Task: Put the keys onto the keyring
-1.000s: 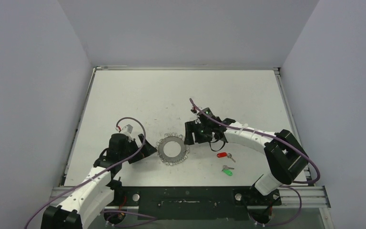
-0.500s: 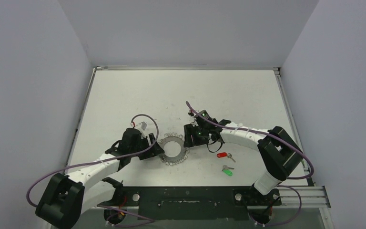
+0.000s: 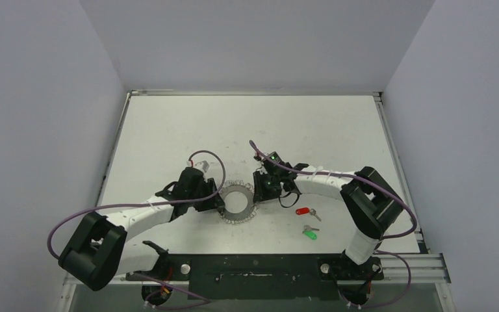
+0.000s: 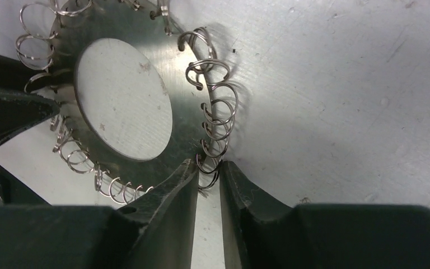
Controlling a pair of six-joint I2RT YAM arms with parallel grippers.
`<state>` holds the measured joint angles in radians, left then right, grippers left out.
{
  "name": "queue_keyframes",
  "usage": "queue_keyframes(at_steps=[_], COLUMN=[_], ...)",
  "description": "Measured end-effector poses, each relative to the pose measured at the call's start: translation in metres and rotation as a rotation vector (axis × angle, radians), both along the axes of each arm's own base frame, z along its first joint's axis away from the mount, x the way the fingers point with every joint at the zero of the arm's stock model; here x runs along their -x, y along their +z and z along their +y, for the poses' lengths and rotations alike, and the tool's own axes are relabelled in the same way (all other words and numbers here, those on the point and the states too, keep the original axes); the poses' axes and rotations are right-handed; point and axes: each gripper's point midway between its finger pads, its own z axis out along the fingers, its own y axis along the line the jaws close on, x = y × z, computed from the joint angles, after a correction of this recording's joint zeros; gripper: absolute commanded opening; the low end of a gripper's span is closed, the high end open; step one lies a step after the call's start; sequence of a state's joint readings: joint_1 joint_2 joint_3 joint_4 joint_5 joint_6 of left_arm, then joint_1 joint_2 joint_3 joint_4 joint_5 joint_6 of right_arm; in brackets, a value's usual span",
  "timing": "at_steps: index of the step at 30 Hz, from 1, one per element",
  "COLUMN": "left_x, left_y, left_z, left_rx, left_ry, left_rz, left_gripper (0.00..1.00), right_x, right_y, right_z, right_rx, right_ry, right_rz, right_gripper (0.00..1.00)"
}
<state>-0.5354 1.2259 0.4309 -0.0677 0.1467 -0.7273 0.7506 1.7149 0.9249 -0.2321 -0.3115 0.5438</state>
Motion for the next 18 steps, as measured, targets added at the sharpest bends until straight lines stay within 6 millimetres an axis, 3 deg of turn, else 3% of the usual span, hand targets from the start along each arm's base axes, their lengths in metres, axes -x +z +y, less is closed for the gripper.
queue_keyframes(at_steps=[6, 11, 15, 18], left_x=[-0.016, -0.037, -0.053, -0.06], left_y=[-0.002, -0.002, -0.002, -0.001], left_z=[0.001, -0.004, -0.014, -0.019], left_rx=[-0.067, -0.115, -0.123, -0.14], left_ry=[0.001, -0.012, -0.042, -0.073], left_rz=[0.004, -0.003, -0.002, -0.005], left_gripper=[0.35, 0.35, 0.36, 0.45], right_x=[0.006, 0.029, 0.06, 0.078], right_y=[0.002, 0.002, -0.004, -0.003], right_z=[0.003, 0.005, 0.008, 0.011], right_rx=[-0.003, 0.002, 0.018, 0.019], right_ry=[0.008, 0.037, 0.093, 0.133], right_rz=[0.004, 0.018, 0.055, 0.074], right_gripper=[0.11, 0.13, 0.22, 0.3])
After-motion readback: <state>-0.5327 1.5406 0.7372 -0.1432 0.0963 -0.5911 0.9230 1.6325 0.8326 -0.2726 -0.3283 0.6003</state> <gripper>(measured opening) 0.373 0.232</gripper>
